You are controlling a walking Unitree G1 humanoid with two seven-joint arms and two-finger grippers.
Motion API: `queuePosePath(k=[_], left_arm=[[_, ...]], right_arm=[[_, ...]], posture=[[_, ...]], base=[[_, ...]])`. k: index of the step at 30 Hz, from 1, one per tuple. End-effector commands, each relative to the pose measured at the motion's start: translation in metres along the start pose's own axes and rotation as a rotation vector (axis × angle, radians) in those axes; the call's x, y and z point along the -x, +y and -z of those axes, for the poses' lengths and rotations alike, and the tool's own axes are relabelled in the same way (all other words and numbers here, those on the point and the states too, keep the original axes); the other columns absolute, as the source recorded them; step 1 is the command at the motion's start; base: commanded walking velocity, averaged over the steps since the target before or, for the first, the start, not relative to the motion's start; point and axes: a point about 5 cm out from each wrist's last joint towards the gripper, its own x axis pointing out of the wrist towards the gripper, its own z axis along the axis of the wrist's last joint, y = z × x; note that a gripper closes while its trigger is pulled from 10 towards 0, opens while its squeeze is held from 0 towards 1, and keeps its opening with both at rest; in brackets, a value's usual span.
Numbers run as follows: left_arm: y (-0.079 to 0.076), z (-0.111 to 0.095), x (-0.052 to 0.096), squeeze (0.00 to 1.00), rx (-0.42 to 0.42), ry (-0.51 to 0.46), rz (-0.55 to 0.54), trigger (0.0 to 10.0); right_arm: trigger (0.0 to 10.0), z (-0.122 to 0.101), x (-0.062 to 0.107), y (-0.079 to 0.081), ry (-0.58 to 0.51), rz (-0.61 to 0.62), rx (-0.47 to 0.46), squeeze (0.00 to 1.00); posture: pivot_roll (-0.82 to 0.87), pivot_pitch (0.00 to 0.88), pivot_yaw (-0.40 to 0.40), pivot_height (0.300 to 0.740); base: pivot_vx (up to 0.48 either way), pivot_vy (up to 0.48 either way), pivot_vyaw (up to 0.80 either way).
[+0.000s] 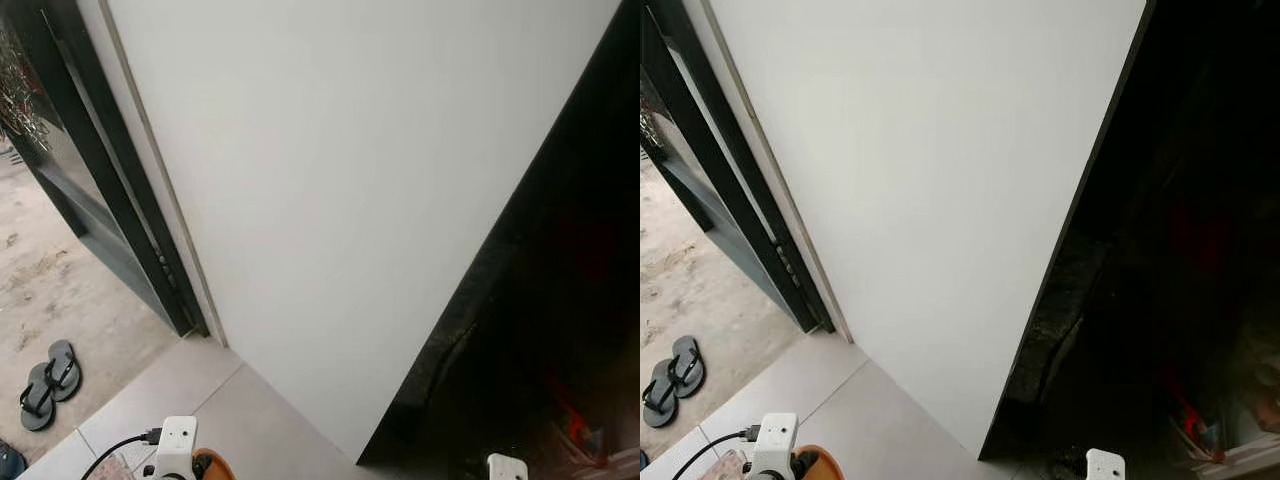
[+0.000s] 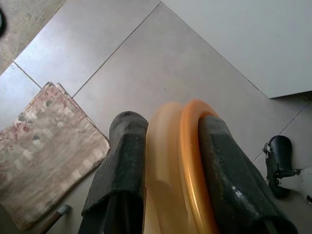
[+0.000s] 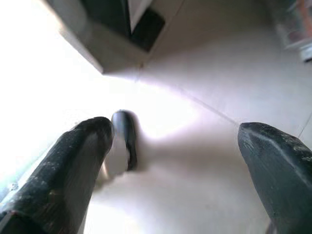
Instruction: Restocking fridge
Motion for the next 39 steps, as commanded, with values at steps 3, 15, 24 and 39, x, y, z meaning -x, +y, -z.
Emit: queuePosePath(k=[3, 15, 24, 39], left_arm=[[0.001, 0.021, 0.004, 0.0, -0.02, 0.092, 0.008, 10.0], [0.006, 0.016, 0.003, 0.0, -0.058, 0.088, 0.015, 10.0], [0.011, 0.018, 0.004, 0.0, -0.054, 0.095, 0.004, 10.0], [0.017, 0.023, 0.007, 0.0, -0.043, 0.112, -0.006, 10.0]], right_arm=[[10.0, 0.003, 0.0, 0.001, 0.002, 0.012, -0.084, 0.0], [10.0, 0.018, 0.004, -0.009, 0.041, 0.018, -0.148, 0.0], [10.0, 0.022, 0.006, -0.021, 0.037, 0.044, -0.217, 0.0], [10.0, 0.03, 0.006, -0.001, 0.063, 0.092, -0.279, 0.0]], posture=[[-0.07, 0.014, 0.012, 0.74], [-0.08, 0.039, 0.021, 0.74], [-0.07, 0.056, 0.022, 0.74], [-0.06, 0.056, 0.023, 0.74]], base=[[0.0, 0.0, 0.0], [0.0, -0.104, 0.0], [0.0, -0.315, 0.25], [0.0, -0.319, -0.17]])
